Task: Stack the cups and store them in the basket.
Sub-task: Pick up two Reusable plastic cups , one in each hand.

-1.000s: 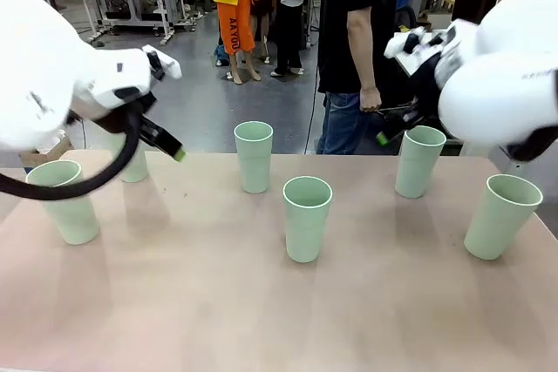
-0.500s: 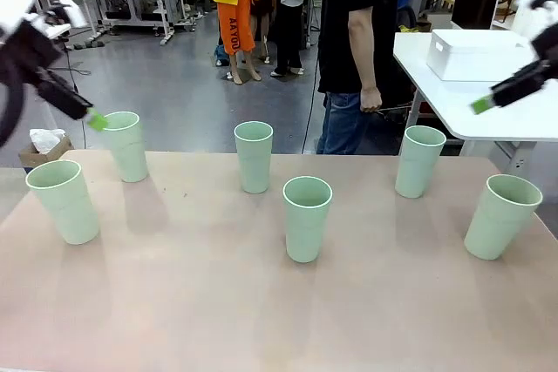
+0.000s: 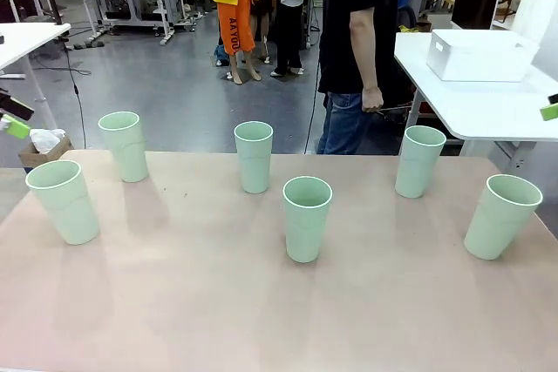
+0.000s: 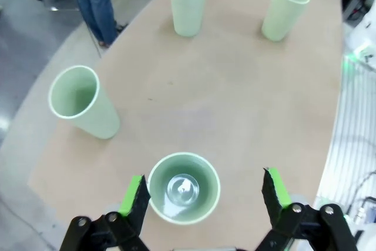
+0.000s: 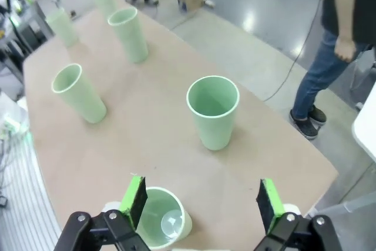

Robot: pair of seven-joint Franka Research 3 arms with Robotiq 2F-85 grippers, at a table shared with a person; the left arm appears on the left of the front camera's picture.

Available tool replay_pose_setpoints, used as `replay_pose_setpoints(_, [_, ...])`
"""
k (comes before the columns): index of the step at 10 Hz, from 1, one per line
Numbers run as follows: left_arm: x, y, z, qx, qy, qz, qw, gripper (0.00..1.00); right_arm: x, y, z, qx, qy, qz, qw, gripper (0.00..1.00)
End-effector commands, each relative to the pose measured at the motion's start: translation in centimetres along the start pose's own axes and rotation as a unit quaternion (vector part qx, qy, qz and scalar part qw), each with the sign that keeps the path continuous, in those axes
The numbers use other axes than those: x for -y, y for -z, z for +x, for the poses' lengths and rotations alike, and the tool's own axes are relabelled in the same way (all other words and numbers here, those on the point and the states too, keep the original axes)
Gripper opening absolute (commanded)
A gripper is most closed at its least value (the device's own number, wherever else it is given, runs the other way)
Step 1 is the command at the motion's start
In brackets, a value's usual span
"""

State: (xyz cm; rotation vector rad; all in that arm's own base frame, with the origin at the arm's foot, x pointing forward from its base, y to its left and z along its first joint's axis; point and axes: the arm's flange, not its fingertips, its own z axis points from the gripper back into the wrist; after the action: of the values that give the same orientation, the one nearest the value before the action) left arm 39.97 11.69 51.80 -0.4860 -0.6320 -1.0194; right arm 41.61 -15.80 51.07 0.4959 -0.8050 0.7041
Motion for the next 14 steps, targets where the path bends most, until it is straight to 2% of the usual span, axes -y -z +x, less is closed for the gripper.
replay_pose_setpoints(1, [-0.5,0.7,-2.0,0.039,0.021,-0.013,0.999,1.0,1.5,-1.0,-1.7,0.046,0.015,0.017,0.999,1.0])
replay_pose_setpoints(3, [-0.8,1.2,-5.4,0.074,0.019,-0.003,0.997,1.0,1.7,-1.7,-3.7,0.065,0.038,0.012,0.997,1.0])
replay_pose_setpoints(7, [-1.2,-0.2,-8.8,0.113,0.008,-0.002,0.994,1.0,0.9,-2.7,-4.6,0.084,0.04,-0.005,0.996,1.0])
replay_pose_setpoints(14, [0.1,-1.2,-8.5,0.133,0.016,0.014,0.991,1.0,-0.2,-2.3,-3.6,0.094,0.037,-0.006,0.995,1.0])
